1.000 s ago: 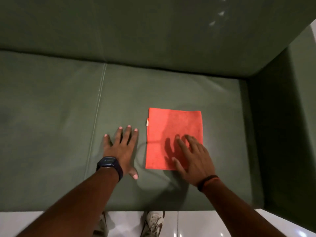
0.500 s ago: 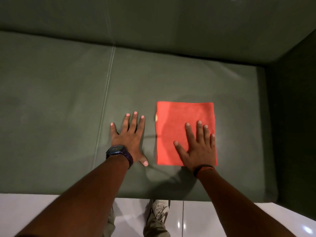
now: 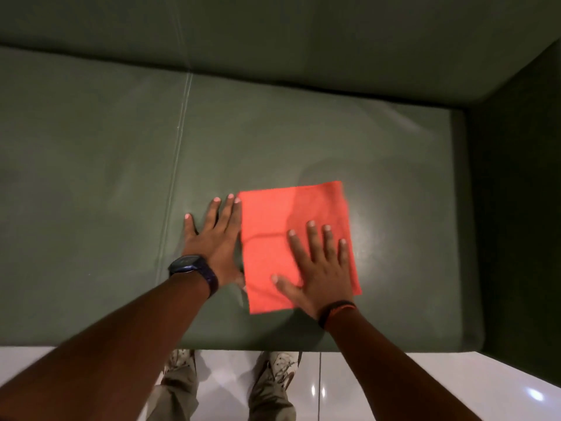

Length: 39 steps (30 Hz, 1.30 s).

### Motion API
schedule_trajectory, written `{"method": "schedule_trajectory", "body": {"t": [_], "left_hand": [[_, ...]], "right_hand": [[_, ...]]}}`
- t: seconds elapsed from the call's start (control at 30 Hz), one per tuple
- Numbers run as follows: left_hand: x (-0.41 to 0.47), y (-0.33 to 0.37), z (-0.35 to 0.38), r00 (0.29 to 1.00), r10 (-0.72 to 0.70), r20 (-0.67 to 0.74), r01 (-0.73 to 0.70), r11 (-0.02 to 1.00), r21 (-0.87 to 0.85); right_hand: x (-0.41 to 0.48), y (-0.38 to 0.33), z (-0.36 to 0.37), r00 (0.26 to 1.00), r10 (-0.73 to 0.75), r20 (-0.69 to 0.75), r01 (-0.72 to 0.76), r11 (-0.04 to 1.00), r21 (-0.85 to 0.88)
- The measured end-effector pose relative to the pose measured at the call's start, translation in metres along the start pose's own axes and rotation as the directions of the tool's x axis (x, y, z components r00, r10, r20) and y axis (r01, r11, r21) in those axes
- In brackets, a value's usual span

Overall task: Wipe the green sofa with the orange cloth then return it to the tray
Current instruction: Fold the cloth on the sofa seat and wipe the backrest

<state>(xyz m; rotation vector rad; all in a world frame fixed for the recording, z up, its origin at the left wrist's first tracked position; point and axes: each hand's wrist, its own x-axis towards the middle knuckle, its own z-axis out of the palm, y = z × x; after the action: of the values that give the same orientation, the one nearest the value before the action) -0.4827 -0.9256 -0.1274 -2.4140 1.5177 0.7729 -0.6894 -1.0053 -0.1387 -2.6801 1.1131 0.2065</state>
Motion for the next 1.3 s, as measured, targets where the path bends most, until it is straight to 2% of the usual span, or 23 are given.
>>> {"method": "schedule_trajectory", "body": {"t": [0.07, 0.1, 0.13, 0.17, 0.2, 0.27, 0.3, 0.37, 0.43, 0.5, 0.57, 0.73, 0.83, 0.9, 1.03, 1.1, 1.13, 1.17, 1.2, 1.23, 1.27, 1.3], "left_hand": [[-0.003, -0.003, -0.008, 1.0, 0.027, 0.002, -0.027, 0.996, -0.08], [-0.004, -0.003, -0.016, 0.999, 0.036, -0.01, -0.037, 0.99, -0.137], [-0.003, -0.001, -0.025, 0.998, 0.043, -0.044, -0.051, 0.98, -0.192], [-0.001, 0.0, -0.033, 0.995, 0.051, -0.091, -0.071, 0.968, -0.24], [0.003, 0.005, -0.042, 0.988, 0.076, -0.136, -0.11, 0.958, -0.264], [0.015, 0.026, -0.057, 0.965, 0.185, -0.188, -0.225, 0.949, -0.221], [0.024, 0.042, -0.064, 0.945, 0.262, -0.195, -0.294, 0.943, -0.158], [0.043, 0.077, -0.072, 0.89, 0.427, -0.159, -0.433, 0.901, -0.009], [0.063, 0.111, -0.076, 0.834, 0.549, -0.048, -0.535, 0.828, 0.168], [0.076, 0.137, -0.081, 0.791, 0.607, 0.076, -0.594, 0.731, 0.335], [0.084, 0.147, -0.081, 0.786, 0.611, 0.099, -0.595, 0.704, 0.388], [0.09, 0.125, -0.086, 0.837, 0.545, 0.057, -0.53, 0.779, 0.336], [0.087, 0.103, -0.109, 0.888, 0.46, -0.021, -0.458, 0.886, 0.074], [0.086, 0.092, -0.146, 0.896, 0.426, -0.123, -0.439, 0.892, -0.106], [0.099, 0.094, -0.255, 0.837, 0.371, -0.403, -0.491, 0.835, -0.25], [0.113, 0.107, -0.312, 0.771, 0.302, -0.561, -0.521, 0.805, -0.283], [0.122, 0.116, -0.339, 0.73, 0.259, -0.632, -0.531, 0.797, -0.287], [0.132, 0.124, -0.362, 0.692, 0.22, -0.688, -0.533, 0.799, -0.28], [0.142, 0.131, -0.384, 0.657, 0.191, -0.729, -0.527, 0.808, -0.263], [0.154, 0.136, -0.401, 0.627, 0.169, -0.761, -0.515, 0.822, -0.242], [0.165, 0.139, -0.413, 0.603, 0.149, -0.784, -0.496, 0.84, -0.222], [0.174, 0.141, -0.422, 0.584, 0.133, -0.801, -0.472, 0.859, -0.201]], "right_hand": [[-0.001, 0.023, -0.007, 0.963, -0.266, 0.038, 0.266, 0.964, -0.019], [-0.002, 0.035, -0.011, 0.943, -0.33, 0.039, 0.331, 0.944, -0.008], [-0.003, 0.046, -0.016, 0.952, -0.306, 0.025, 0.306, 0.952, 0.023], [-0.006, 0.053, -0.022, 0.982, -0.189, -0.011, 0.189, 0.979, 0.071], [-0.009, 0.06, -0.029, 0.998, -0.003, -0.065, 0.011, 0.991, 0.132], [-0.018, 0.068, -0.038, 0.941, 0.312, -0.13, -0.279, 0.934, 0.223], [-0.02, 0.071, -0.041, 0.921, 0.376, -0.102, -0.347, 0.91, 0.226], [-0.021, 0.071, -0.042, 0.911, 0.411, 0.046, -0.411, 0.888, 0.204], [-0.017, 0.071, -0.044, 0.883, 0.44, 0.166, -0.468, 0.851, 0.236], [-0.009, 0.073, -0.043, 0.863, 0.445, 0.239, -0.5, 0.819, 0.282], [-0.001, 0.075, -0.045, 0.868, 0.403, 0.291, -0.485, 0.817, 0.312], [0.022, 0.091, -0.065, 0.895, 0.324, 0.306, -0.435, 0.784, 0.443], [0.045, 0.097, -0.111, 0.949, 0.165, 0.268, -0.289, 0.792, 0.537], [0.066, 0.1, -0.158, 0.964, 0.053, 0.261, -0.188, 0.832, 0.522], [0.118, 0.107, -0.266, 0.987, -0.057, 0.147, -0.017, 0.889, 0.458], [0.151, 0.117, -0.319, 0.999, -0.041, -0.023, 0.047, 0.915, 0.401], [0.168, 0.122, -0.343, 0.988, 0.009, -0.157, 0.051, 0.925, 0.376], [0.183, 0.124, -0.36, 0.933, 0.112, -0.342, 0.02, 0.932, 0.362], [0.196, 0.124, -0.371, 0.798, 0.232, -0.556, -0.026, 0.935, 0.353], [0.207, 0.118, -0.373, 0.594, 0.335, -0.731, -0.074, 0.928, 0.365], [0.216, 0.105, -0.368, 0.405, 0.402, -0.821, -0.089, 0.911, 0.403], [0.226, 0.089, -0.354, 0.319, 0.446, -0.836, -0.069, 0.891, 0.449]]}}
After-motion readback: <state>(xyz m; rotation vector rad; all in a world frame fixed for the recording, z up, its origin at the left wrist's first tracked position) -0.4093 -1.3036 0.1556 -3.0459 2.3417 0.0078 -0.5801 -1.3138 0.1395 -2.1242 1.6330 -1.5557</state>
